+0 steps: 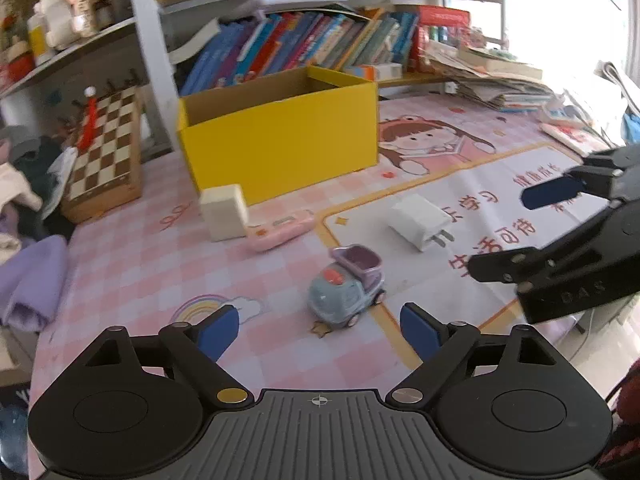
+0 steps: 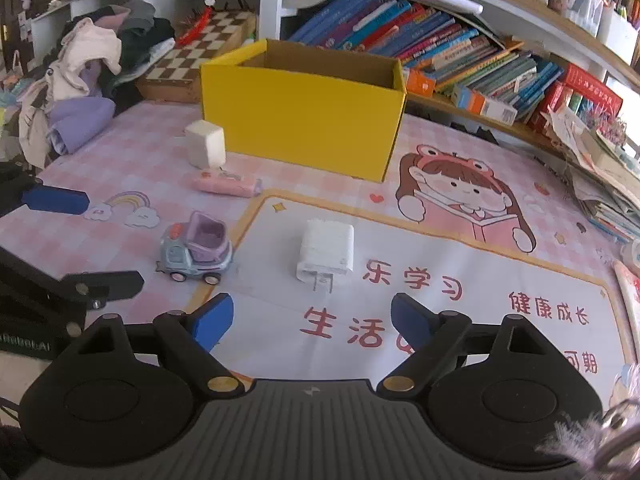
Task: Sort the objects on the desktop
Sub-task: 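Grasp the toy car with the left gripper while the right gripper grasps the large white charger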
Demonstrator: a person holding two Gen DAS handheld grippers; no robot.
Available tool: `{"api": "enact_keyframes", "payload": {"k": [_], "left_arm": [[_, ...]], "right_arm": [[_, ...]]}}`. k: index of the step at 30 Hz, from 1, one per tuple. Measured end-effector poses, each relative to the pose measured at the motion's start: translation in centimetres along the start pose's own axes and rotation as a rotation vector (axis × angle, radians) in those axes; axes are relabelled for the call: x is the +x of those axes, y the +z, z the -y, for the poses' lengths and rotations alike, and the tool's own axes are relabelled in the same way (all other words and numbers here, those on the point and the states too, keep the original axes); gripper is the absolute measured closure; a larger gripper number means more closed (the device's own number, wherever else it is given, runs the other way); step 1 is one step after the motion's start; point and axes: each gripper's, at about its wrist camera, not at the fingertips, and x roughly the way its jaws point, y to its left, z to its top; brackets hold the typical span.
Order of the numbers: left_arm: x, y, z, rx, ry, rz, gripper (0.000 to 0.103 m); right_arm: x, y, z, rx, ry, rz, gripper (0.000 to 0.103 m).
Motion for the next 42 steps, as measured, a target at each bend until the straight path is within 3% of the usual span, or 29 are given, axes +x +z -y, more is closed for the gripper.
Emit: {"api": "enact_keyframes", "payload": {"k": [3,13,28,42], "left_arm": [[0.9,0.2,0.2,0.007,-0.011,-0.016,0.022],[3.8,1.1,-0.1,-0.013,-0.012,-0.053,0.026],[6.9,2.1,0.1,-0.012,-0.055,-0.110,0.037],[7.4,2.2,-0.4,-0.036,-0.125,-0.124,0.045]], "right_arm": [[0.6,0.3,0.3,-0.005,0.008,-0.015,0.021],[3.2,1.8,1.9,-0.001,0.048,-0.082,0.034],[6.9,3.8,2.9,-0.025,0.105,-0.138,0.035],[9.5,5.0,2.9,-0.008,0.145,-0.184,0.041]]}}
